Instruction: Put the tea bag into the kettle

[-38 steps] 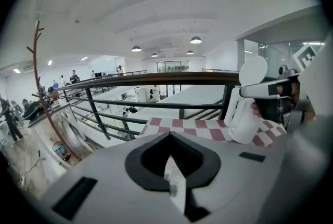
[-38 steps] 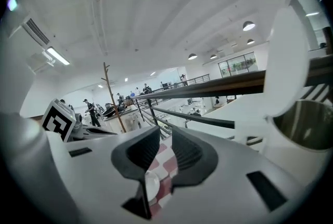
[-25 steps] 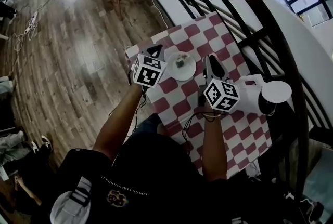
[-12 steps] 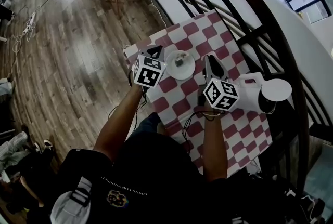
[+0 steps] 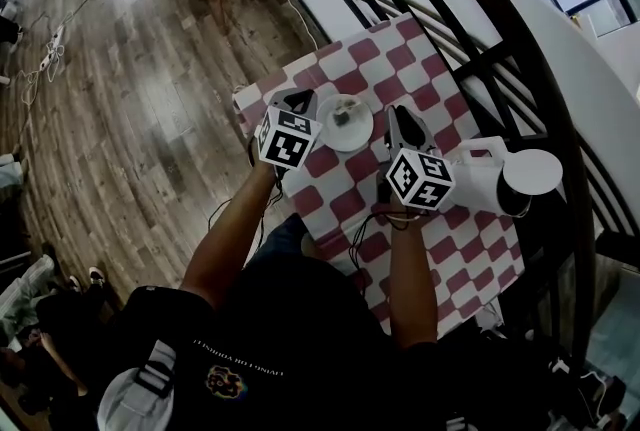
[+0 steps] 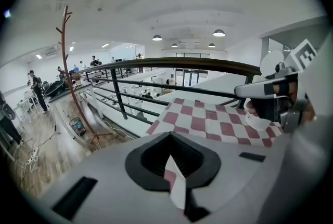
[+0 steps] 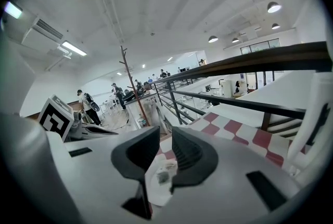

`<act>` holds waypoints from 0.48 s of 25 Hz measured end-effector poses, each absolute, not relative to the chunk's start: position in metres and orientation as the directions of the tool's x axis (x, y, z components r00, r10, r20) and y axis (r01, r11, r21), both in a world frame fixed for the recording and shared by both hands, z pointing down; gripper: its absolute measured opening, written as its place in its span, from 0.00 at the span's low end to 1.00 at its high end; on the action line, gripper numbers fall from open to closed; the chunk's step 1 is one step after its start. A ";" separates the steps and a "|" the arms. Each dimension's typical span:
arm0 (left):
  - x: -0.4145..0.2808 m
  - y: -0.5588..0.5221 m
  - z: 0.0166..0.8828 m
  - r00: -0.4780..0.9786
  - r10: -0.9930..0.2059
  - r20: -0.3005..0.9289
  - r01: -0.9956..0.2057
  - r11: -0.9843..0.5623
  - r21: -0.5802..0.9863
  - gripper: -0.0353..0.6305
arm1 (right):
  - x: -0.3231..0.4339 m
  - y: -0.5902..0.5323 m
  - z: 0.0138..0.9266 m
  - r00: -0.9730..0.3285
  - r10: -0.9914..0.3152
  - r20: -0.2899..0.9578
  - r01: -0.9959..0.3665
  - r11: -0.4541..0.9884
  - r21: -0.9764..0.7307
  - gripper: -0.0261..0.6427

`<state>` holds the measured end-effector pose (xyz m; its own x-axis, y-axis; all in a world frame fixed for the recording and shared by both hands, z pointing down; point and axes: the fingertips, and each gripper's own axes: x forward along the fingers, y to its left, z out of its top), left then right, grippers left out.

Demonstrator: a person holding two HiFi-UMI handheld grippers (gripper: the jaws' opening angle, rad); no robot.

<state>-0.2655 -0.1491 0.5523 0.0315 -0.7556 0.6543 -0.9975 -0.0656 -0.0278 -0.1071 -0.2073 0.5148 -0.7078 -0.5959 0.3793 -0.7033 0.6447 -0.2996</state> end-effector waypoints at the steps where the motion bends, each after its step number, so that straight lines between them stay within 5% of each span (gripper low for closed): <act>1: -0.265 -0.150 0.555 0.034 -0.753 0.657 -0.997 -0.067 -0.026 0.05 | -0.108 -0.207 0.518 -0.708 -0.591 0.385 -0.702 0.646 -0.300 0.16; 12: -0.255 -0.155 0.592 0.067 -0.712 0.699 -0.996 -0.089 0.005 0.05 | -0.134 -0.198 0.567 -0.719 -0.507 0.476 -0.672 0.683 -0.287 0.16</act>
<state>-0.2553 -0.1550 0.5915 0.0668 -0.7116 0.6994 -0.9960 -0.0887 0.0048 -0.1340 -0.1975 0.5673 -0.7188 -0.5067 0.4760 -0.6716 0.6830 -0.2872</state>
